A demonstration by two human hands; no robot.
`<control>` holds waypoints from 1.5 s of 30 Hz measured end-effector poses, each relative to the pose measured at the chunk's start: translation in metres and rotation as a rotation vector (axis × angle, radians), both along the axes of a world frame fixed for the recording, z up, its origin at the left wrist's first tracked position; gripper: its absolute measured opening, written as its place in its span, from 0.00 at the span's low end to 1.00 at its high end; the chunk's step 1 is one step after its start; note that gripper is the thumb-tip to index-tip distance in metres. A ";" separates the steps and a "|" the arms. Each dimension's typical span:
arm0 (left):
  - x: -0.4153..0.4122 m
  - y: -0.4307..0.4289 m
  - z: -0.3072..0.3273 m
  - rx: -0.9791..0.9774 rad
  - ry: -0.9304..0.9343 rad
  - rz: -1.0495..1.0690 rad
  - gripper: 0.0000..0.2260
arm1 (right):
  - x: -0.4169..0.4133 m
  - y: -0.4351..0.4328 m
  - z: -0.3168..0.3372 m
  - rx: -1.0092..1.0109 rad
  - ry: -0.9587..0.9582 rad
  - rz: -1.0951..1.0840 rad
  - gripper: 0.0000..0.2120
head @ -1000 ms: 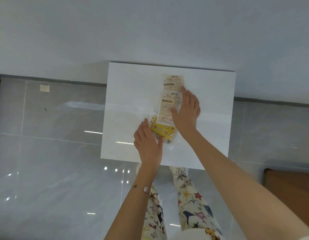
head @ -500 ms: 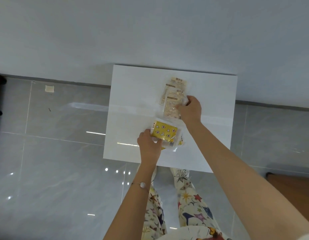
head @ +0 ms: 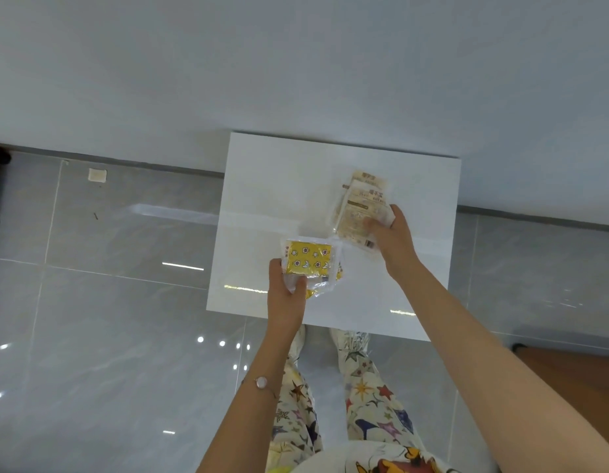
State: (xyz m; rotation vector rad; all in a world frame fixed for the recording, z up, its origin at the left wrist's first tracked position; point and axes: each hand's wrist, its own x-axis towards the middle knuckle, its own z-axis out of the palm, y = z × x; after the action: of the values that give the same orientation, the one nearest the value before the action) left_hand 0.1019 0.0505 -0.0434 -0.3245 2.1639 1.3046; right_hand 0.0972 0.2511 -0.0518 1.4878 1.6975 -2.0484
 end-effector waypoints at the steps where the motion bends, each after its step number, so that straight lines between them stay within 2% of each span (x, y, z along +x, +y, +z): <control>1: -0.002 -0.004 0.004 0.019 0.002 0.007 0.12 | 0.005 0.002 0.002 -0.028 -0.006 0.001 0.14; 5: -0.015 -0.022 0.026 0.080 0.022 -0.021 0.14 | 0.023 0.008 0.021 -0.118 -0.001 0.028 0.20; 9: -0.025 -0.040 0.071 0.133 0.018 -0.015 0.16 | 0.032 0.004 0.063 -0.111 -0.016 0.053 0.23; 13: -0.029 -0.059 0.134 0.204 0.032 0.099 0.15 | 0.028 -0.010 0.134 -0.022 0.012 0.182 0.22; 21: -0.009 -0.103 0.267 0.286 0.102 0.309 0.20 | -0.003 -0.056 0.277 0.040 0.124 0.433 0.24; 24: -0.002 -0.132 0.309 0.301 0.168 0.466 0.20 | -0.027 -0.084 0.327 0.043 0.186 0.519 0.24; 33: 0.027 -0.275 0.379 0.377 0.290 0.890 0.21 | -0.079 -0.233 0.418 -0.074 0.310 0.765 0.26; 45: 0.085 -0.498 0.406 0.323 0.456 1.254 0.22 | -0.108 -0.504 0.451 -0.250 0.343 1.055 0.24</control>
State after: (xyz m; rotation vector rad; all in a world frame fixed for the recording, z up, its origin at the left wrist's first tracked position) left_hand 0.1872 -0.4478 0.3625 -1.5225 1.9923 2.5331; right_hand -0.0105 -0.2527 0.3987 0.0483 1.6652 -1.7878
